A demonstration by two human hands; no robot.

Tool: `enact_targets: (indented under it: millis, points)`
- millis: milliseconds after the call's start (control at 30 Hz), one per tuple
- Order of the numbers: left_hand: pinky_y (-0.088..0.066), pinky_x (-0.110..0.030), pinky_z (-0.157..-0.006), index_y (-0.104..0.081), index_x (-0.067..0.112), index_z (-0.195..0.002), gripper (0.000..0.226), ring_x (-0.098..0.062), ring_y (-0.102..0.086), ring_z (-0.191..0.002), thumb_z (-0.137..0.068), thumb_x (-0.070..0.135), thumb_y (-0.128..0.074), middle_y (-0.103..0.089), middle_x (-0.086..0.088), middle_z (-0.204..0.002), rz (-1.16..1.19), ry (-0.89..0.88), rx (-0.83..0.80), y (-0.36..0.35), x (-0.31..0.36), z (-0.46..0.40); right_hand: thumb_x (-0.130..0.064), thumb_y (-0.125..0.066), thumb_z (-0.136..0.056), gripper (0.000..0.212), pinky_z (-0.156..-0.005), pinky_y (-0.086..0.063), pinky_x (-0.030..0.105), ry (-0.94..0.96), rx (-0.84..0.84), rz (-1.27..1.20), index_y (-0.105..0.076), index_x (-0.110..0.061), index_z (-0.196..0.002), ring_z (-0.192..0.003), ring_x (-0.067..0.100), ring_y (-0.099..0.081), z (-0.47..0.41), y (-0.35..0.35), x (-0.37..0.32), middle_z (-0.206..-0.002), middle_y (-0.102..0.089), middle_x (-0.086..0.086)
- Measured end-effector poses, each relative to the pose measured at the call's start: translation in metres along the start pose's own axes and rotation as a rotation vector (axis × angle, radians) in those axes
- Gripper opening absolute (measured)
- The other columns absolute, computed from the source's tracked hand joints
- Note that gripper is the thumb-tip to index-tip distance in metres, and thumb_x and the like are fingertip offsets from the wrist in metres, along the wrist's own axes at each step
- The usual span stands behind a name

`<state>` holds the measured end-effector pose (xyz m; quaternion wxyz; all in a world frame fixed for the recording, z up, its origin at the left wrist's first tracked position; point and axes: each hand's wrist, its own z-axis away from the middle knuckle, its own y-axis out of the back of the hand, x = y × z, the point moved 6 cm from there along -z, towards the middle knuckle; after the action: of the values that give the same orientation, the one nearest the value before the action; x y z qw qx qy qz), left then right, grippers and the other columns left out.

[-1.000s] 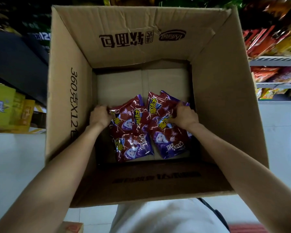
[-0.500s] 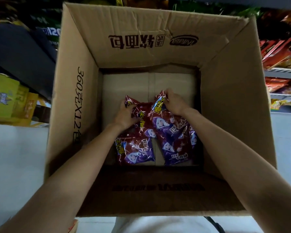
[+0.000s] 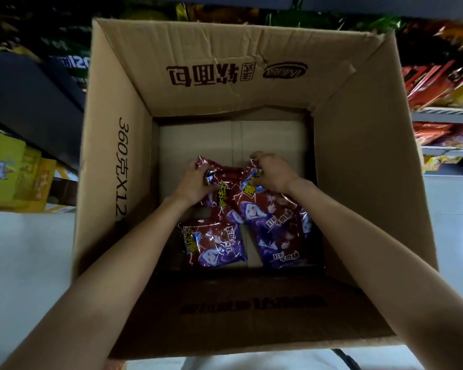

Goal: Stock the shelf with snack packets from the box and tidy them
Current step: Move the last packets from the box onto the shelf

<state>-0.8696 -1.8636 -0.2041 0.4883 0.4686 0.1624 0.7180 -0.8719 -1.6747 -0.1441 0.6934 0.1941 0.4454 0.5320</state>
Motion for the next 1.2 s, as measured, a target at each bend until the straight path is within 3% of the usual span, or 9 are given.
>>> enact_targets:
  millis: [67,167,367,467,600,800,967,1100,1200]
  points:
    - [-0.024,-0.042,-0.114,-0.049,0.024,-0.132,0.063,-0.033,-0.026,-0.137,-0.076,0.038,-0.075,-0.022,-0.013,-0.148,-0.038,0.042,-0.054,-0.012,-0.002,-0.001,-0.019,-0.071,-0.083,0.047,-0.092,-0.046,0.035,-0.017,-0.012,0.032,-0.05,-0.009,-0.124,-0.112,0.027,-0.056,0.007,0.008,0.005,-0.121,-0.06,0.013]
    - [-0.032,-0.043,-0.109,-0.059,0.022,-0.114,0.045,-0.033,-0.034,-0.131,-0.075,0.032,-0.077,-0.031,-0.013,-0.142,-0.049,0.035,0.02,-0.015,0.001,0.001,-0.025,-0.07,-0.084,0.043,-0.087,-0.049,0.038,-0.018,-0.011,0.15,-0.052,-0.012,-0.12,-0.107,0.027,-0.058,0.023,0.022,0.009,-0.115,-0.062,0.01]
    - [-0.044,-0.029,-0.08,-0.055,0.012,-0.102,0.024,-0.026,-0.058,-0.101,-0.083,0.013,-0.069,-0.061,-0.009,-0.108,0.188,-0.081,0.148,0.022,0.01,0.017,-0.027,-0.059,-0.092,0.032,-0.078,-0.05,0.038,0.065,0.096,0.447,-0.049,-0.014,-0.12,-0.104,0.026,-0.058,0.058,0.036,-0.002,-0.115,-0.061,0.007]
    - [-0.043,-0.023,-0.073,-0.049,0.017,-0.117,0.036,-0.011,-0.054,-0.099,-0.085,0.014,-0.066,-0.058,0.002,-0.111,0.226,-0.087,0.206,0.044,0.025,0.035,-0.02,-0.052,-0.096,0.033,-0.077,-0.05,0.038,0.074,0.122,0.453,-0.045,-0.018,-0.128,-0.104,0.027,-0.06,0.075,0.042,-0.005,-0.118,-0.059,0.004]
    - [-0.039,-0.019,-0.078,-0.047,0.015,-0.132,0.055,-0.006,-0.051,-0.096,-0.082,0.009,-0.069,-0.056,0.005,-0.104,0.292,-0.037,0.29,0.068,0.04,0.052,-0.018,-0.047,-0.098,0.025,-0.069,-0.049,0.039,0.064,0.274,0.385,-0.044,-0.015,-0.122,-0.09,0.032,-0.065,0.104,0.066,-0.009,-0.1,-0.066,0.009]
    - [-0.038,-0.017,-0.074,-0.068,0.007,-0.101,0.022,-0.014,-0.059,-0.09,-0.08,0.013,-0.072,-0.065,-0.002,-0.096,0.273,-0.134,0.456,0.096,0.052,0.071,-0.025,-0.051,-0.096,0.02,-0.071,-0.052,0.047,0.041,0.596,0.05,-0.044,-0.013,-0.11,-0.077,0.036,-0.063,0.145,0.098,-0.003,-0.087,-0.066,0.012]
    - [-0.049,-0.032,-0.081,-0.062,0.01,-0.097,0.013,-0.016,-0.061,-0.092,-0.088,0.019,-0.063,-0.065,-0.002,-0.097,0.281,-0.379,0.672,0.135,0.073,0.102,-0.025,-0.053,-0.095,0.011,-0.067,-0.056,0.046,0.163,0.617,-0.397,-0.046,-0.021,-0.101,-0.083,0.017,-0.067,0.173,0.109,0.001,-0.092,-0.067,0.001]
    - [-0.044,-0.009,-0.071,-0.055,0.011,-0.11,0.024,0.001,-0.058,-0.087,-0.096,0.029,-0.05,-0.063,0.002,-0.101,0.323,-0.441,0.787,0.166,0.115,0.133,-0.027,-0.049,-0.095,0.01,-0.062,-0.059,0.042,0.28,0.66,-0.638,-0.043,-0.021,-0.1,-0.087,0.009,-0.068,0.204,0.139,0.0,-0.096,-0.066,-0.004]
    - [-0.044,-0.005,-0.066,-0.053,0.007,-0.112,0.024,0.015,-0.055,-0.08,-0.098,0.025,-0.047,-0.058,0.014,-0.091,0.318,-0.496,0.898,0.179,0.16,0.163,-0.027,-0.048,-0.095,0.006,-0.06,-0.058,0.041,0.356,0.76,-0.699,-0.043,-0.025,-0.097,-0.084,0.01,-0.069,0.23,0.165,0.008,-0.094,-0.066,-0.005]
